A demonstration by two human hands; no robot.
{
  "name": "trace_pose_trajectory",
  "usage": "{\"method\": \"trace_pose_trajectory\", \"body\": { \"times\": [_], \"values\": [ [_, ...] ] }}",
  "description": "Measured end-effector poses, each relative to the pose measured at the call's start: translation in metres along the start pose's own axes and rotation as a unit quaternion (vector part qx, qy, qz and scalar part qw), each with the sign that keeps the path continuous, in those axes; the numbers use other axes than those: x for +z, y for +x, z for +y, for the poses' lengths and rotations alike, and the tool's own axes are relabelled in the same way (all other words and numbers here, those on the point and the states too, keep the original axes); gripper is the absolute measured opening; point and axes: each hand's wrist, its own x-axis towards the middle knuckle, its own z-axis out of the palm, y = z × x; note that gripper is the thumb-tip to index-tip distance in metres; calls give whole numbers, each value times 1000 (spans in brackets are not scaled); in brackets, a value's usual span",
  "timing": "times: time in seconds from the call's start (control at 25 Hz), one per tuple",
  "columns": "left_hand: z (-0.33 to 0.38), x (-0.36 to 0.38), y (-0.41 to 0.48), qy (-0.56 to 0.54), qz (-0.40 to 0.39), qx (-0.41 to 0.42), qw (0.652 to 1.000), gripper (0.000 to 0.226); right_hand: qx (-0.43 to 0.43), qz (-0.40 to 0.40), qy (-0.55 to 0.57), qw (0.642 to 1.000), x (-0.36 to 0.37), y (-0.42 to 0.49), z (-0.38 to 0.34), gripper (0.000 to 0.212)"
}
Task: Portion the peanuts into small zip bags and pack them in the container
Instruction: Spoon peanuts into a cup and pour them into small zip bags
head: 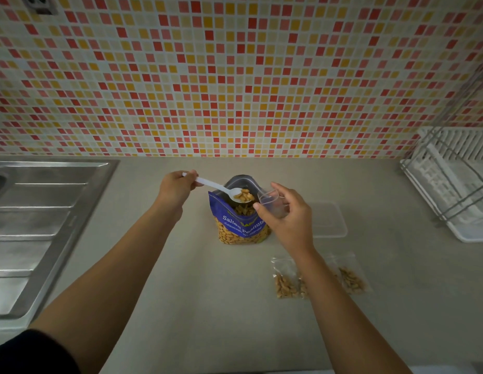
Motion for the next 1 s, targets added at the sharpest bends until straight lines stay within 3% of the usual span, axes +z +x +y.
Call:
{"method": "trace_pose_trajectory", "body": {
  "times": [0.2, 0.36, 0.56, 0.68, 0.76, 0.92, 1.0],
  "values": [
    [14, -14, 3, -41, 9, -7, 999, 23, 5, -18, -51, 999, 7, 4, -5, 63],
    [39, -15, -6, -31, -8, 42, 999, 20, 11, -14, -49, 999, 11, 6, -9, 65],
    [66, 2, -33, 75, -59, 202, 975, 22, 17, -10, -28, 999, 12, 7, -15, 64],
    [76, 7, -50, 200, -73, 337, 917, 24, 13, -7, -24, 1000, 13, 7, -16, 62],
    [82, 5, -54, 217, -57, 380, 897, 24, 13, -6, -17, 1000, 12, 7, -17, 61],
    [82, -10, -38, 92, -22, 310, 946, 23, 97, 18, 49, 994, 2, 6, -17, 57],
    [67, -10, -30, 113, -20, 283, 952, 23, 134, 42, 76, 987, -7, 6, -15, 49]
  ]
}}
